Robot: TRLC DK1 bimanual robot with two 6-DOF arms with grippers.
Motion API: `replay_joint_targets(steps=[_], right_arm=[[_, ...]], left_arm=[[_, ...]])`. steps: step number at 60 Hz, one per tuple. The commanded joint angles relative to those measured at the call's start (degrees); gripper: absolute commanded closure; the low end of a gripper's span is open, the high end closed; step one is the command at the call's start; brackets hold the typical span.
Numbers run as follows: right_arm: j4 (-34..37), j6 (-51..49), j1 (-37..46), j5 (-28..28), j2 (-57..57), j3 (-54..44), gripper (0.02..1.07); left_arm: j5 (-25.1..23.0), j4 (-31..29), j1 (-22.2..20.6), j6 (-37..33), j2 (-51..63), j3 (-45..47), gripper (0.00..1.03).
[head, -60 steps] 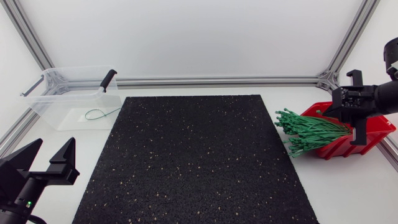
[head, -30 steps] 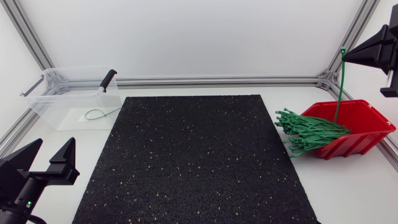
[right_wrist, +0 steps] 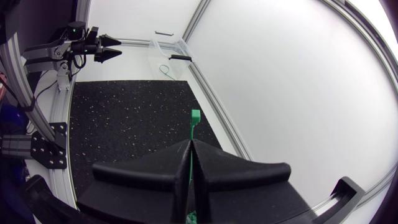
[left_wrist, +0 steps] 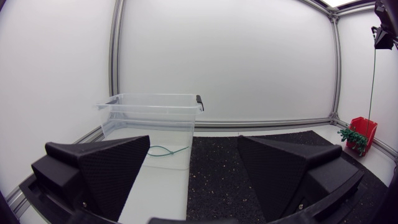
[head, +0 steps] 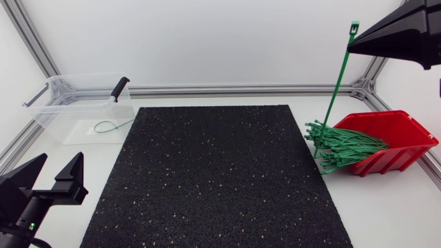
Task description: Take a green cable tie from the red box, thread the tail through the head to close it, then place it in the transparent bin on the left.
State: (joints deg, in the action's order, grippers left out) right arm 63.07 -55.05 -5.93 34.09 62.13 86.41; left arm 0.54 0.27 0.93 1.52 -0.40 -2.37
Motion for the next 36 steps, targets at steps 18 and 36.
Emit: replay_joint_targets(steps=[18,36], right_arm=[[-0.75,20.15,-13.84,2.39,4.76,-3.79,1.01],[-2.86,28.94,-15.69,11.18,9.94,-6.17,1.01]], left_arm=[[0.17,-1.42,-0.4,0.41,-0.3,2.2,0.05],[0.17,-1.42,-0.23,0.06,-0.39,2.2,0.05]])
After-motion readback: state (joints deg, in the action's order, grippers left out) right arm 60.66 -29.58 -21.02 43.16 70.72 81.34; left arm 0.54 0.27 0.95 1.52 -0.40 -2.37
